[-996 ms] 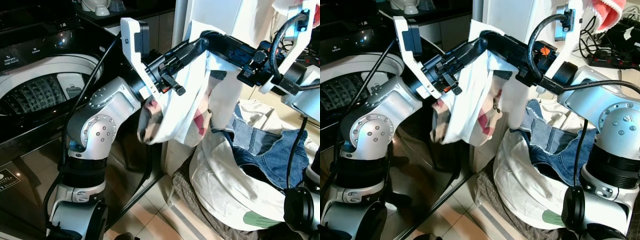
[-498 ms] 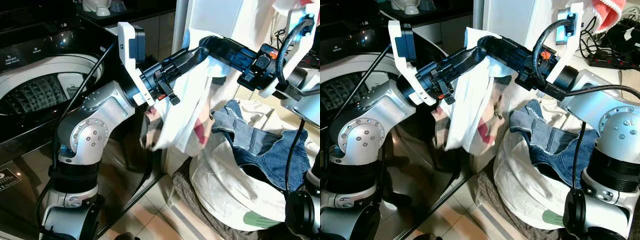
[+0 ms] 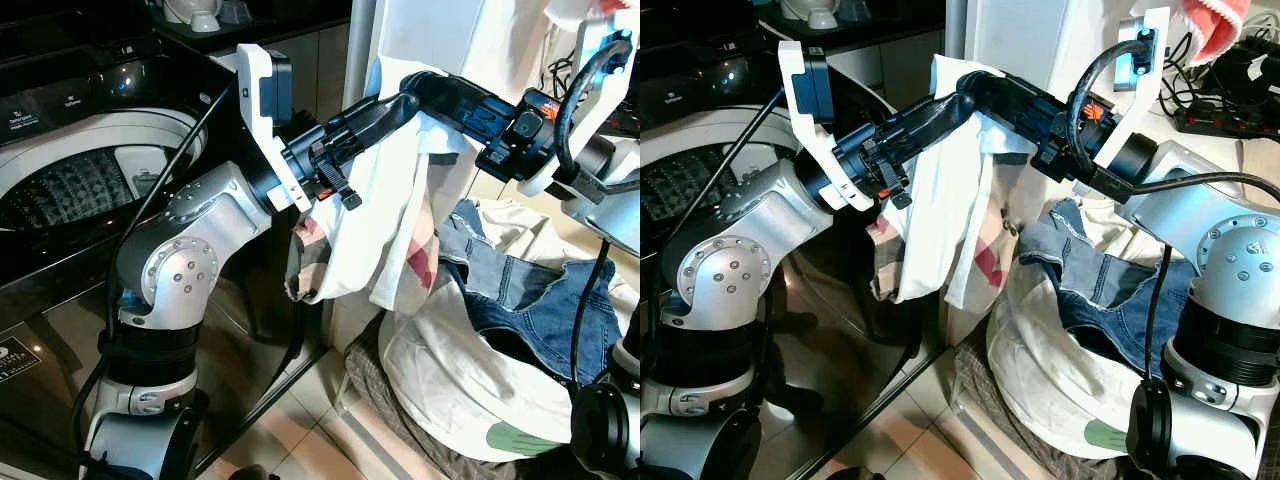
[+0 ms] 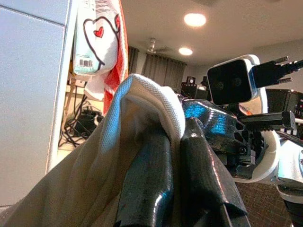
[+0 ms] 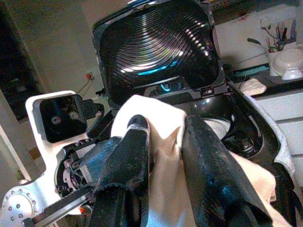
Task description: Clothes washing
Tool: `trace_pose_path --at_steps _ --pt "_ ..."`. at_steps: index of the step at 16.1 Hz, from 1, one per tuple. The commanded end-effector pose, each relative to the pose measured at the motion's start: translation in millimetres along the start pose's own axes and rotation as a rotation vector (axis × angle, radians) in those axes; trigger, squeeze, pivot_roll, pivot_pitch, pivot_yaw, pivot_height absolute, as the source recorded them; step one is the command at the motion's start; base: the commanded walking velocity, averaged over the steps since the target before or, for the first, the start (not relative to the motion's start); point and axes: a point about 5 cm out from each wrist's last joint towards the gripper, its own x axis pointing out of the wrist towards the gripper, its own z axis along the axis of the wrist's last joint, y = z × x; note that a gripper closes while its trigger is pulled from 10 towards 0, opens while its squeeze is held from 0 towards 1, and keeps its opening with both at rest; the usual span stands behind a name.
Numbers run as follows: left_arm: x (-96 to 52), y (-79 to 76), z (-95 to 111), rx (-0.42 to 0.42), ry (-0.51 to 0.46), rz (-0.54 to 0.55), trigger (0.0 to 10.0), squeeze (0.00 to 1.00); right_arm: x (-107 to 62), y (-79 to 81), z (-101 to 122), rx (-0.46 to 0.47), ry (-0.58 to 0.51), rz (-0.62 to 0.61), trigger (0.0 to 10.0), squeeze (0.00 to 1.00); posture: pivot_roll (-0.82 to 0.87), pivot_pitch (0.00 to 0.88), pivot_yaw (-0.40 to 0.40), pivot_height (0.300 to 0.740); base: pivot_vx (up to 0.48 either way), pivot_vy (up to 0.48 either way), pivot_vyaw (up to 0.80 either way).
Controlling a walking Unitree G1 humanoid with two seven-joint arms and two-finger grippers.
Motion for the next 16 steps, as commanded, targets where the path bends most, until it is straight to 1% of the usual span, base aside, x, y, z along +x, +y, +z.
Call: trace_pose_path --at_steps 1,2,3,4,9,10,11,12,14,16 --pt "2.2 0.3 -4.2 -0.005 0.035 0.006 0.0 0.00 -1.5 8.9 9.0 -0.041 -0.050 0.038 9.4 0.00 -0.04 0.000 -0.011 0.740 0.000 0.000 0.00" --pt "2.3 0.5 -4.1 -0.004 0.034 0.008 0.0 0.00 -1.4 9.5 8.5 -0.035 -0.050 0.045 3.0 0.00 -0.04 0.000 -0.008 0.740 0.000 0.000 0.00" --pt "2.3 0.7 -3.9 -0.004 0.033 0.009 0.0 0.00 -1.4 9.9 8.3 -0.030 -0.051 0.049 2.0 0.00 -0.04 0.000 -0.008 0.740 0.000 0.000 0.00" --pt "2.4 0.9 -3.7 -0.004 0.033 0.011 0.0 0.00 -1.6 10.4 8.4 -0.026 -0.053 0.055 0.0 0.00 -0.04 0.000 -0.010 0.740 0.000 0.000 0.00" --pt "2.6 1.9 -2.8 -0.009 0.027 0.025 0.0 0.00 -1.6 11.4 8.6 -0.011 -0.058 0.070 0.0 0.00 -0.04 0.000 -0.010 0.740 0.000 0.000 0.00" --pt "2.8 4.1 -2.3 -0.007 0.025 0.049 2.4 0.00 -1.6 11.5 8.7 -0.010 -0.059 0.071 0.0 0.00 -0.04 0.000 -0.010 0.740 0.000 0.000 0.00" --pt "3.6 8.7 -0.6 -0.027 0.001 0.089 10.0 0.18 -1.5 11.7 8.9 -0.009 -0.060 0.072 0.0 0.00 -0.04 0.000 -0.010 0.740 0.000 0.000 0.00" --pt "3.7 10.0 1.3 -0.047 -0.017 0.088 10.0 1.00 -1.6 12.0 9.2 -0.009 -0.061 0.073 0.0 0.00 -0.04 0.000 -0.010 0.740 0.000 0.000 0.00" --pt "3.4 7.6 1.5 -0.062 -0.014 0.058 10.0 1.00 -1.8 12.1 9.5 -0.009 -0.063 0.072 0.0 0.00 -0.04 0.000 -0.007 0.740 0.000 0.000 0.00" --pt "1.8 1.0 -0.6 -0.080 0.000 -0.002 10.0 1.00 -2.6 11.7 10.6 -0.008 -0.069 0.067 0.0 0.00 -0.04 0.000 -0.006 0.740 0.000 0.000 0.00"
